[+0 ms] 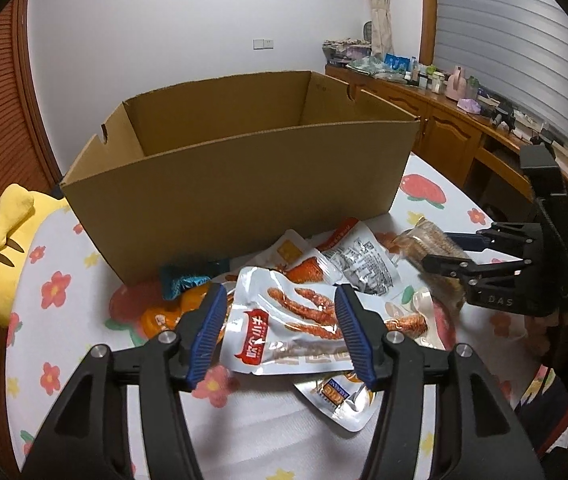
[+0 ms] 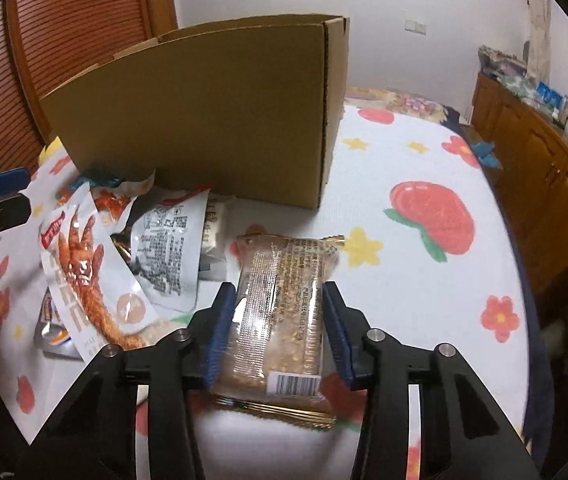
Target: Organize snacks
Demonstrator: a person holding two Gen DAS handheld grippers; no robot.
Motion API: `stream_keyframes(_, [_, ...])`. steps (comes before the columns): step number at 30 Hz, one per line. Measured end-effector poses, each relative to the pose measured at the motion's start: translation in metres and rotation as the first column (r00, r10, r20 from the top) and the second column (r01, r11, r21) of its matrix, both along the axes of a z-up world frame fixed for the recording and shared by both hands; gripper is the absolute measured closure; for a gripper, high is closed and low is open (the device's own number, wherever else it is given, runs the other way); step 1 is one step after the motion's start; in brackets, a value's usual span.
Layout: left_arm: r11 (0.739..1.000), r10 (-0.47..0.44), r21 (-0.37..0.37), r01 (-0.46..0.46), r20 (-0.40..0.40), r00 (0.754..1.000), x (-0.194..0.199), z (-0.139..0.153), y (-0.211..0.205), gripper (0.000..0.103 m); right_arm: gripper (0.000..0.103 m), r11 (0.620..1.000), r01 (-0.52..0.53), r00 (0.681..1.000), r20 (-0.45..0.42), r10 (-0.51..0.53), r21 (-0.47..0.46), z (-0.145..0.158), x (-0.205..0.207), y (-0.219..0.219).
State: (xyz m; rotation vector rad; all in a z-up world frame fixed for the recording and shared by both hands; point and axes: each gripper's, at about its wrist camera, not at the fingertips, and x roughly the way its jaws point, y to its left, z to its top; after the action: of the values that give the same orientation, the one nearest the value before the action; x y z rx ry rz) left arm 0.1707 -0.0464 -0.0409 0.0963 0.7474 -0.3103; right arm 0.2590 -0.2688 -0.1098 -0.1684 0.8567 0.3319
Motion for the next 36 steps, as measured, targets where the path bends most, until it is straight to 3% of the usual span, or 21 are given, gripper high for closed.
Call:
stream_keyframes(12, [1.0,0.014,-0.001,-0.014,-0.039,0.999,0.003,-0.016,-0.005,0.044,0.057,0.998,0.018,1.0,-0.013,-0.017,0.059,-0.007,-0.007,-0.017])
stream_keyframes(16, [1.0,0.02,-0.007,-0.021,-0.052,0.998,0.005,-0.02,-0.005,0.043,0.057,0.999,0.015,1.0,-0.007,-0.014,0.048,-0.008,-0.007,-0.016])
stream_keyframes(19, [1.0,0.013,-0.016,-0.014,-0.058,0.998,0.006,-0.022,-0.009,0.035,0.056,0.999,0.014,1.0,-0.002,-0.014,0.033,-0.009,-0.009,-0.014])
stream_keyframes(23, [1.0,0.019,-0.015,-0.02,-0.06,0.998,0.013,-0.025,-0.014,0.033,0.056,1.0,0.013,1.0,0.004,-0.014,0.02,-0.01,-0.011,-0.012])
stream_keyframes(28, [0.998,0.054,0.024,-0.053,-0.074,0.996,0.022,-0.036,-0.016,0.032,0.056,1.0,0.014,1.0,0.006,-0.014,0.018,-0.009,-0.012,-0.012])
stream_keyframes(36, [0.997,0.052,-0.05,-0.058,-0.108,0.993,0.008,-0.043,0.009,0.031,0.055,1.0,0.012,1.0,0.012,-0.012,-0.002,-0.01,-0.012,-0.009])
